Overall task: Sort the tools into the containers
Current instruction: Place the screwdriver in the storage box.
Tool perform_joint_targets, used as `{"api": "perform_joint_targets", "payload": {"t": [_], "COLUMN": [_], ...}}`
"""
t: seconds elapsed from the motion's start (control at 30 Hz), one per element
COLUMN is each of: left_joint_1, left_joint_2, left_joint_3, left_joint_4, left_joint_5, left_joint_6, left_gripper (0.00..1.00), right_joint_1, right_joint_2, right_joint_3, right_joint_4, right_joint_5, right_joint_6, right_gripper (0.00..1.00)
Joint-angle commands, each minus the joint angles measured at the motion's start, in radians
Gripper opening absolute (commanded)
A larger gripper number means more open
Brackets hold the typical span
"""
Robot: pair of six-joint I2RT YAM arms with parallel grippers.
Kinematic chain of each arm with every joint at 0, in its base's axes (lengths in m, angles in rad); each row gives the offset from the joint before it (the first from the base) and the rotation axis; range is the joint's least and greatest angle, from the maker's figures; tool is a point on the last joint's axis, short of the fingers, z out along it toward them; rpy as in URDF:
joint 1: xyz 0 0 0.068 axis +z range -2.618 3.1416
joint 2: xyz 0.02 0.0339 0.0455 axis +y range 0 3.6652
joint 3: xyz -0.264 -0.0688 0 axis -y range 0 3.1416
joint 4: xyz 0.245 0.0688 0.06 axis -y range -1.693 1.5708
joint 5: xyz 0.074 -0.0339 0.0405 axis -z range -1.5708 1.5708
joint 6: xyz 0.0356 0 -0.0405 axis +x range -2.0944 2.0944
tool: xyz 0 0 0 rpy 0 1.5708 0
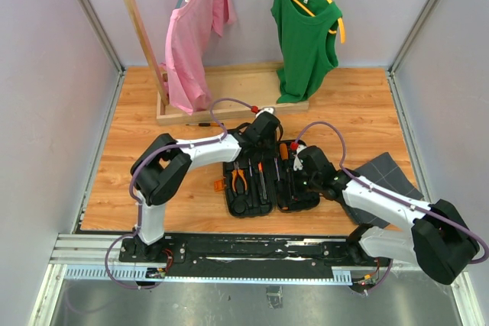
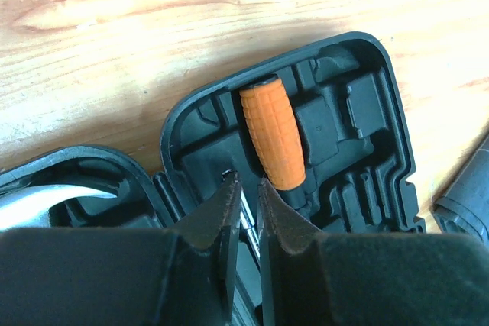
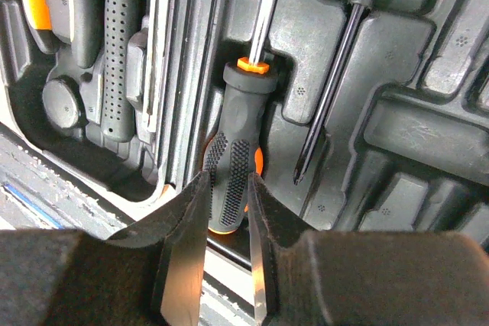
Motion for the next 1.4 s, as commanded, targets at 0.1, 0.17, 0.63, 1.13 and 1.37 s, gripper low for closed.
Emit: {"api": "perform_joint_targets", "payload": {"t": [0.1, 0.17, 0.63, 1.13, 1.37], "left_joint_1": [-0.028, -0.032, -0.056, -0.056, -0.057], "left_joint_2": [0.029, 0.032, 0.012, 0.069, 0.092], "left_joint_3": [0.054, 0.062, 0.093, 0.12, 0.144], "left_joint_4": [-0.072, -0.087, -0.138, -0.141, -0.184], "left_joint_5": [-0.058, -0.072, -0.15, -0.149, -0.172], "left_joint_6": [0.018, 0.019, 0.027, 0.033, 0.039], "left_gripper": [0.16, 0.15, 0.22, 0.21, 0.13], "right_joint_1": [0.02, 0.019, 0.019, 0.019, 0.019], "right_joint_2": [0.017, 0.014, 0.015, 0.02, 0.018], "right_joint_3": [-0.005, -0.008, -0.015, -0.018, -0.02], "right_joint_4": [-0.028, -0.026, -0.016, -0.013, -0.013], "right_joint_5": [0.046, 0.045, 0.042, 0.042, 0.042], "right_joint_6": [-0.021, -0.02, -0.021, -0.021, -0.021], "right_gripper": [0.26, 0.26, 0.26, 0.26, 0.26]}}
